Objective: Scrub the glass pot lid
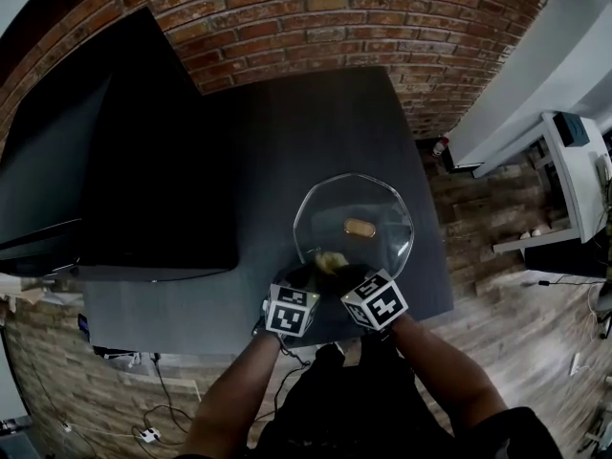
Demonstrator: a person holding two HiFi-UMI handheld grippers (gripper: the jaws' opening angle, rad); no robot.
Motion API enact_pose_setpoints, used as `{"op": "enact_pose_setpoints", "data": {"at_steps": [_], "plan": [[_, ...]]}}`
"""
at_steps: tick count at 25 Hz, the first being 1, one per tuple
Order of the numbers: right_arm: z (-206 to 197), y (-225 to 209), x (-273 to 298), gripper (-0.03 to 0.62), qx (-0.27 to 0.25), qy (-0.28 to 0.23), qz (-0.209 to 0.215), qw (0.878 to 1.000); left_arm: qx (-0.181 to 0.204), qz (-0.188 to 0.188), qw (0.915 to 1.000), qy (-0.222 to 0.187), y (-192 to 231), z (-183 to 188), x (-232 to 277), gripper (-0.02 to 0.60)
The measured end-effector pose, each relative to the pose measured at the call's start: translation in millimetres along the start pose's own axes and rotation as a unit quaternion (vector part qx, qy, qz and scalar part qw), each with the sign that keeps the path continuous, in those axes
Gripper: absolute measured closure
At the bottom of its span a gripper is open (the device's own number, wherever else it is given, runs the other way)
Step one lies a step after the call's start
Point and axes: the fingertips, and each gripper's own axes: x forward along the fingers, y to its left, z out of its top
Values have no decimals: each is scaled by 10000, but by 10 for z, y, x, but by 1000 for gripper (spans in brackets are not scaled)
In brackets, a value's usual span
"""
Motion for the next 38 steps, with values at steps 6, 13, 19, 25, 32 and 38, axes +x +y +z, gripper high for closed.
{"op": "enact_pose_setpoints", "data": {"at_steps": [6, 13, 19, 25, 32, 38], "plan": [[269, -9, -224, 552, -138, -644, -197, 9976, -41, 237, 9968, -762, 111, 376, -281, 549], [579, -12, -639, 552, -568, -1446, -631, 9858, 103, 408, 9874, -1525, 57, 677, -667, 549], [900, 49, -1177, 551, -875, -2311, -1077, 9630, 140, 488, 9716, -2311, -96, 953, -1087, 549], [1023, 112, -1706, 551, -752, -2902, -1426, 9433, 519, 514, 9590, -2738, -282, 1119, -1495, 549], [936, 191, -2180, 553, -572, -3191, -1620, 9320, 519, 490, 9515, -2993, -488, 1181, -1864, 549], [784, 184, -2324, 553, -574, -3177, -1486, 9347, 520, 610, 9493, -3040, -657, 1158, -2010, 549]]}}
